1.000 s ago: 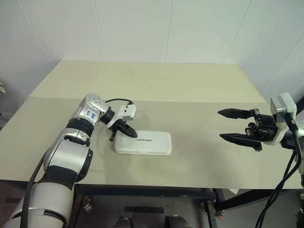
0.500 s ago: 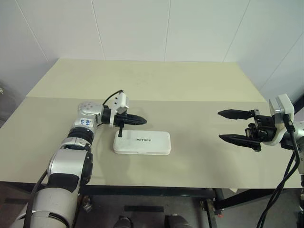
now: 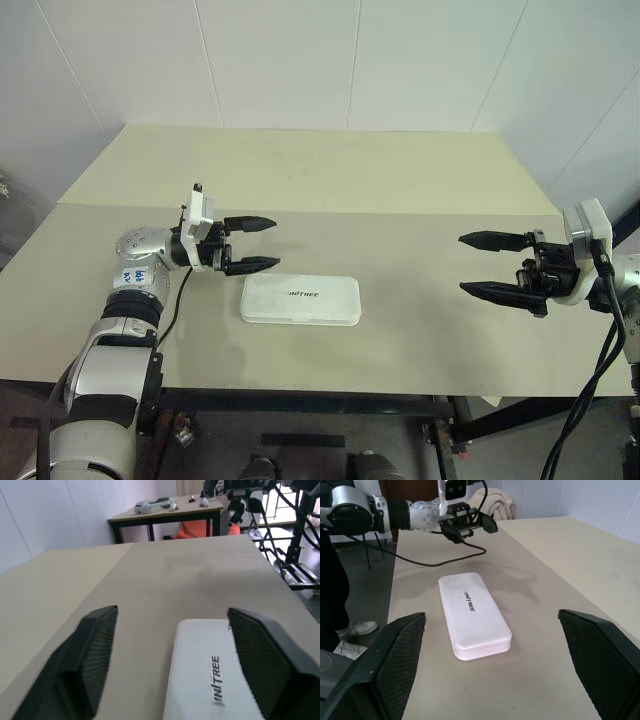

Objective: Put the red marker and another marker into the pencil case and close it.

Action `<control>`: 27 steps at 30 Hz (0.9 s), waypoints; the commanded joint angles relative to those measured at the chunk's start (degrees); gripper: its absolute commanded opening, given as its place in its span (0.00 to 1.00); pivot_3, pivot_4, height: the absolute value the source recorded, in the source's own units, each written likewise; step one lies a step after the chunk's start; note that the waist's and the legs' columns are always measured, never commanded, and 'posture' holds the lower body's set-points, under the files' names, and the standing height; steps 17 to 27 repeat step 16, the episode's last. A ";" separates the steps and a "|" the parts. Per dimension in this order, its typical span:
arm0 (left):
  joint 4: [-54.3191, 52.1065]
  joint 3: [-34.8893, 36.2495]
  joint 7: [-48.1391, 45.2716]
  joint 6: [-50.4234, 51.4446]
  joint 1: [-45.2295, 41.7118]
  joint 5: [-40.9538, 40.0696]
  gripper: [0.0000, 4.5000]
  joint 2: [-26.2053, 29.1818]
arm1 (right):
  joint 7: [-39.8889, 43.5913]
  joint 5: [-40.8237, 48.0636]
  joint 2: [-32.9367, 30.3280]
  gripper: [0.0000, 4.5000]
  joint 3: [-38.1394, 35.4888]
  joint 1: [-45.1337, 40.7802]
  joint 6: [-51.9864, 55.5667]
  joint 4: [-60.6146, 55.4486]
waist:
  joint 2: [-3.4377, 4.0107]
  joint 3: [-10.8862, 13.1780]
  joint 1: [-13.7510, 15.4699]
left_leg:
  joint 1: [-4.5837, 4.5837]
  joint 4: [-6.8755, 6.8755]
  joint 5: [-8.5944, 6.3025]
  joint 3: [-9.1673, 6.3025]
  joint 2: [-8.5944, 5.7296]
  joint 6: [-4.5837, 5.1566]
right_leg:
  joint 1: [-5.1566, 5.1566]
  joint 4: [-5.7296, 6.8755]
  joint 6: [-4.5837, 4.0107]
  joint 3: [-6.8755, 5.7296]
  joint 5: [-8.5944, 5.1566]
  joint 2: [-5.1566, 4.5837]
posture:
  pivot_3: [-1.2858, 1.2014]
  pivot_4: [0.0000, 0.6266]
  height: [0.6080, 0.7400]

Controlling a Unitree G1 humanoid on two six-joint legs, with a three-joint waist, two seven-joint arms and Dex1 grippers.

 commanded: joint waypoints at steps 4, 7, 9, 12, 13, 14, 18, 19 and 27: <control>-3.74 -6.58 -6.42 1.60 1.63 -6.17 0.99 5.83 | -1.55 1.86 -1.08 1.00 -3.00 2.05 0.39 -4.13 | 0.01 0.01 -0.05 | 0.00 0.01 0.00 0.01 0.00 0.00 | -0.01 0.02 0.00 0.01 0.00 0.00 | 0.52 0.24 1.00; -3.60 -9.26 -6.42 1.51 1.39 -7.71 0.99 8.53 | -1.85 2.30 -0.99 1.00 -3.51 3.47 0.63 -5.63 | 0.01 0.01 -0.17 | 0.02 0.02 0.00 0.01 0.01 0.00 | 0.01 0.01 -0.01 0.01 0.00 0.02 | 0.52 0.24 1.00; -4.32 -10.67 -6.42 1.90 1.07 -9.00 0.99 10.51 | -2.53 2.36 -0.69 1.00 -3.85 4.19 0.34 -6.38 | 0.01 0.01 -0.15 | 0.01 0.01 0.00 -0.01 0.02 0.00 | 0.01 0.00 -0.02 0.00 -0.01 0.04 | 0.52 0.24 1.00; -3.34 -13.55 -6.42 0.50 0.26 -8.52 0.99 13.19 | -3.89 2.58 0.15 1.00 -3.75 4.73 -0.22 -7.54 | 0.02 0.01 -0.39 | 0.00 -0.01 0.00 0.02 0.02 0.01 | 0.00 -0.02 -0.03 0.03 -0.01 0.03 | 0.52 0.24 1.00; -2.31 -14.12 -6.42 -0.54 -0.18 -7.79 0.99 13.77 | -4.43 2.82 0.60 1.00 -3.63 4.93 -0.25 -8.20 | 0.02 0.01 -0.38 | 0.00 -0.01 0.00 0.02 0.02 0.00 | 0.00 -0.02 -0.03 0.03 -0.01 0.03 | 0.52 0.24 1.00; -1.34 -13.73 -6.42 -1.03 -0.73 -7.65 0.99 13.78 | -4.83 2.96 1.09 1.00 -3.40 5.13 -0.40 -8.69 | 0.01 0.01 -0.36 | 0.00 -0.01 0.00 0.01 0.02 0.00 | 0.00 -0.03 -0.03 0.02 -0.02 0.03 | 0.52 0.24 1.00; -0.39 -12.75 -6.42 -0.92 -1.32 -8.29 0.99 13.70 | -5.47 3.06 1.90 1.00 -2.88 5.39 -0.68 -9.62 | 0.01 0.01 -0.32 | 0.00 0.00 0.00 0.00 0.02 0.00 | 0.00 -0.02 -0.03 0.00 -0.02 0.03 | 0.52 0.24 1.00; -0.39 -12.75 -6.42 -0.92 -1.32 -8.29 0.99 13.70 | -5.47 3.06 1.90 1.00 -2.88 5.39 -0.68 -9.62 | 0.01 0.01 -0.32 | 0.00 0.00 0.00 0.00 0.02 0.00 | 0.00 -0.02 -0.03 0.00 -0.02 0.03 | 0.52 0.24 1.00; -0.39 -12.75 -6.42 -0.92 -1.32 -8.29 0.99 13.70 | -5.47 3.06 1.90 1.00 -2.88 5.39 -0.68 -9.62 | 0.01 0.01 -0.32 | 0.00 0.00 0.00 0.00 0.02 0.00 | 0.00 -0.02 -0.03 0.00 -0.02 0.03 | 0.52 0.24 1.00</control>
